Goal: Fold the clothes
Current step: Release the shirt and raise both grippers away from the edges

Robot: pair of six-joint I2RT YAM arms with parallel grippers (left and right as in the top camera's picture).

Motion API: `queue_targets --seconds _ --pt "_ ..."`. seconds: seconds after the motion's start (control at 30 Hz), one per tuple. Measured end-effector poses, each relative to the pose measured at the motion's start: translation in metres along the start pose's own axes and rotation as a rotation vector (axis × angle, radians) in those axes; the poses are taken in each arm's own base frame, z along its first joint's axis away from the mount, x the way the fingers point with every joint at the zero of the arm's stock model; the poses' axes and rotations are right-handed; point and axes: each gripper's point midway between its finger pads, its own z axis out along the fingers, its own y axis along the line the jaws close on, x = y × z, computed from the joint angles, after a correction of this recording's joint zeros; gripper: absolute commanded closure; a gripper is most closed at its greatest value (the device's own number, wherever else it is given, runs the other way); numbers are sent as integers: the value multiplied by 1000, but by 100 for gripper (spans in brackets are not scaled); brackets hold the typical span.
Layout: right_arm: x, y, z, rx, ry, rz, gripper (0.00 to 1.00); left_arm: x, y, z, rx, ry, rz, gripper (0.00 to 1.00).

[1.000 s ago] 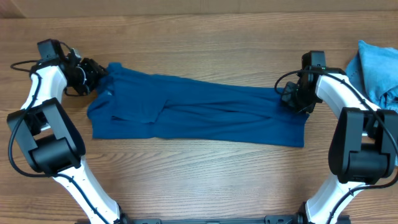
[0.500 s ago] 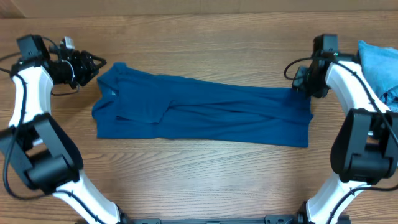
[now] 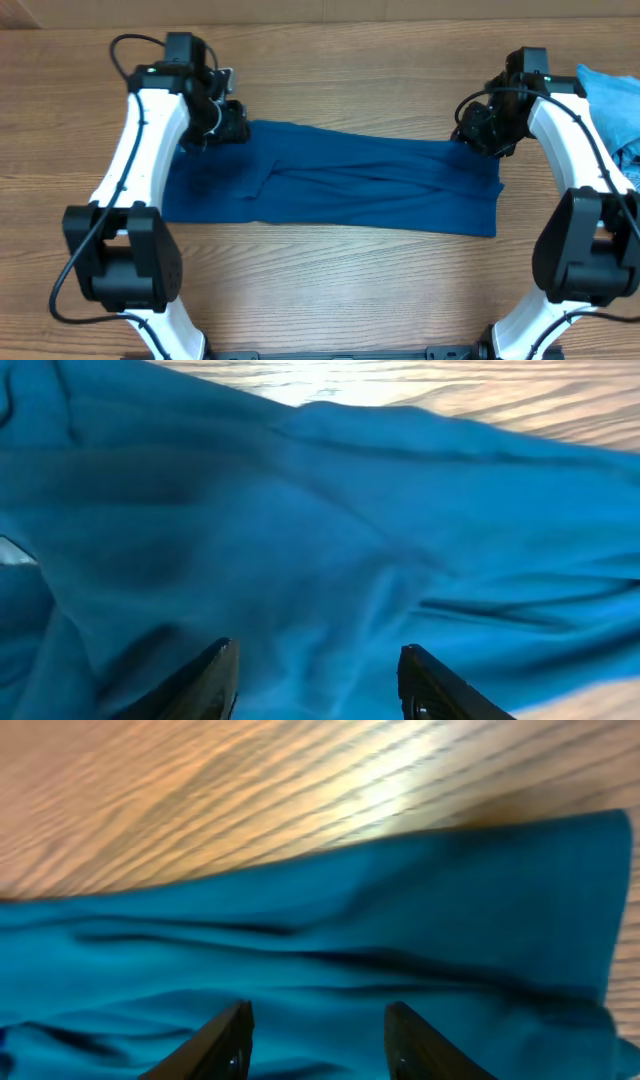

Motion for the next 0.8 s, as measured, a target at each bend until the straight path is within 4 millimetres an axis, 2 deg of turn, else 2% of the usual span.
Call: queue_targets --seconds 0.07,0.13,0.3,0.43,0.53,0.8 --pt "-2 8 -14 -26 -33 -23 51 2 8 12 -39 26 -2 51" --pt "-4 17 -36 -50 -89 -48 49 5 17 28 -68 62 -4 52" --pt "-7 49 -130 -128 -347 -147 44 18 34 75 -107 165 15 53" --pt "1 64 -183 -165 -493 -199 43 18 41 91 -126 176 25 47" --pt "5 67 -197 -173 -527 -211 43 12 46 93 -151 151 14 47" --pt "11 64 -193 -165 -498 -203 43 3 60 99 -176 117 -185 51"
